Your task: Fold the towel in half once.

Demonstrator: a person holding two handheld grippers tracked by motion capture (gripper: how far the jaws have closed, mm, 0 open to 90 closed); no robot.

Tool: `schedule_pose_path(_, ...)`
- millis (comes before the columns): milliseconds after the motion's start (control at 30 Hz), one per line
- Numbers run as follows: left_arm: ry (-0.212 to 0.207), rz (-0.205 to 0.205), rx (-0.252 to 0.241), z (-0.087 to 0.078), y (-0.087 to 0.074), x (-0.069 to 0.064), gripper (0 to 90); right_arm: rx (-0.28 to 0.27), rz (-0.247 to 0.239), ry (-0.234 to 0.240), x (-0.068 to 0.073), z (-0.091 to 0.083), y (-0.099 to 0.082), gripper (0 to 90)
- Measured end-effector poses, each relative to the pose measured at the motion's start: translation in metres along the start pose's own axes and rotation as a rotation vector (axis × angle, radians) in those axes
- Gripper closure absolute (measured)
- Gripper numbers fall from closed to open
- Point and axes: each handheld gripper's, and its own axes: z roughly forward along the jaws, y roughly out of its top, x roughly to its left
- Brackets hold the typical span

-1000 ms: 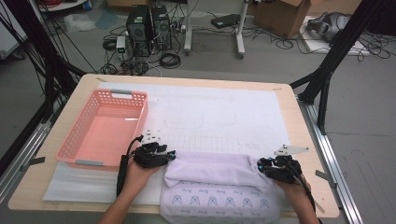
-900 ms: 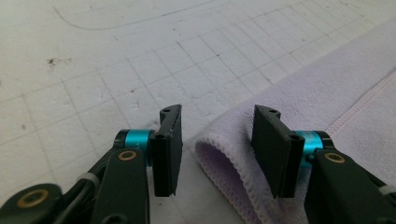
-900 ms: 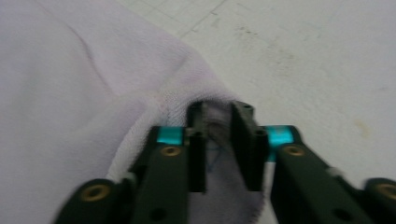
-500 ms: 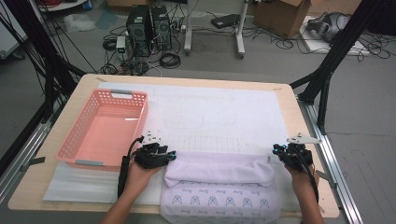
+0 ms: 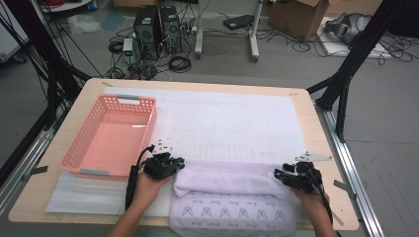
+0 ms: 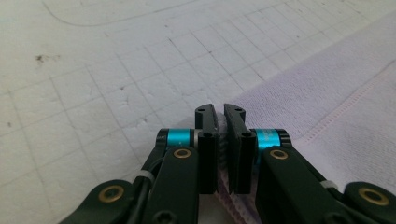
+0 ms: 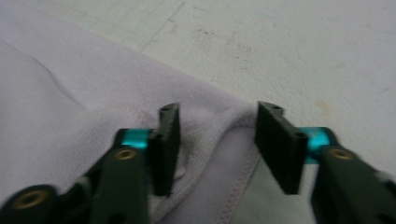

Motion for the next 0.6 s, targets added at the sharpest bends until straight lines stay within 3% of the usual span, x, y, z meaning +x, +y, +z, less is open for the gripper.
schedule_pose_path(33,0.019,0.008,-0.006,0.001,0.001,-0.001,85.1,0.004,-0.021,0.037,0.0,0.0,0.0,85.2)
schedule_pose_path(133,0.055,0.004,-0.032,0.003,0.009,-0.001,85.9,0.016,-0.06,0.036,0.001,0.0,0.004,87.1)
schedule_pose_path(200,0.071,-0.009,-0.054,0.005,0.016,0.0,85.9,-0.016,-0.045,0.025,-0.007,0.001,0.007,87.7)
schedule_pose_path(300,0.095,-0.001,-0.058,0.01,0.027,0.003,85.9,-0.082,0.02,0.025,-0.023,0.0,0.017,87.8)
schedule_pose_path(400,0.117,-0.006,-0.072,0.016,0.041,0.008,86.0,-0.09,0.015,0.009,-0.031,0.005,0.029,87.9)
schedule_pose_path(600,0.143,-0.066,-0.102,0.028,0.072,0.026,86.1,-0.14,0.031,-0.025,-0.045,0.013,0.058,87.9)
